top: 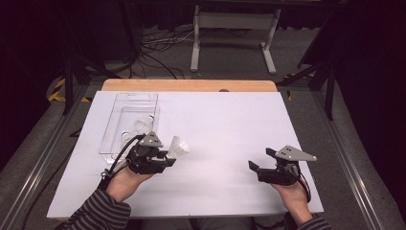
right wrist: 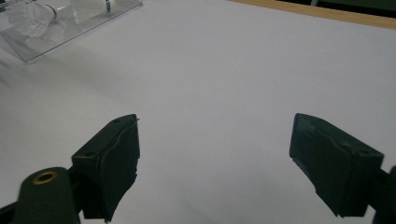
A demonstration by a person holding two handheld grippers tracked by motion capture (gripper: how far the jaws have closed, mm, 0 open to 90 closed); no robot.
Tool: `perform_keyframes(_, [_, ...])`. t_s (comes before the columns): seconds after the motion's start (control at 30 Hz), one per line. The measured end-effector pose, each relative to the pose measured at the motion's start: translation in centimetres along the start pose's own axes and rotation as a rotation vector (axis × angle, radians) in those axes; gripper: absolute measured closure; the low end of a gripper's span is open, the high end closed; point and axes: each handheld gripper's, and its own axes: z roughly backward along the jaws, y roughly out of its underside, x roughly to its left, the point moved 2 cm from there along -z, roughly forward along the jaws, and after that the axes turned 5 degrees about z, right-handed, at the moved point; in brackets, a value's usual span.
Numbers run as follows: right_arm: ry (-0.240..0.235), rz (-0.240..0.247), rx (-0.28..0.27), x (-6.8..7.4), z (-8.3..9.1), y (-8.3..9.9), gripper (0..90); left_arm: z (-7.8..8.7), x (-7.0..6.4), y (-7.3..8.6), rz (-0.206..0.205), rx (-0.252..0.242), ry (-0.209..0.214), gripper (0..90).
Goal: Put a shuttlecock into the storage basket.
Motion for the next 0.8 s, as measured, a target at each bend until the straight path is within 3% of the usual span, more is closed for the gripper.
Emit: perform_keyframes(0.8, [0.042, -0.036, -0.015, -0.5, 0.3, 2.6, 15.8, 1.6, 1.6, 0.1, 0.04, -0.014, -0.031, 64.7])
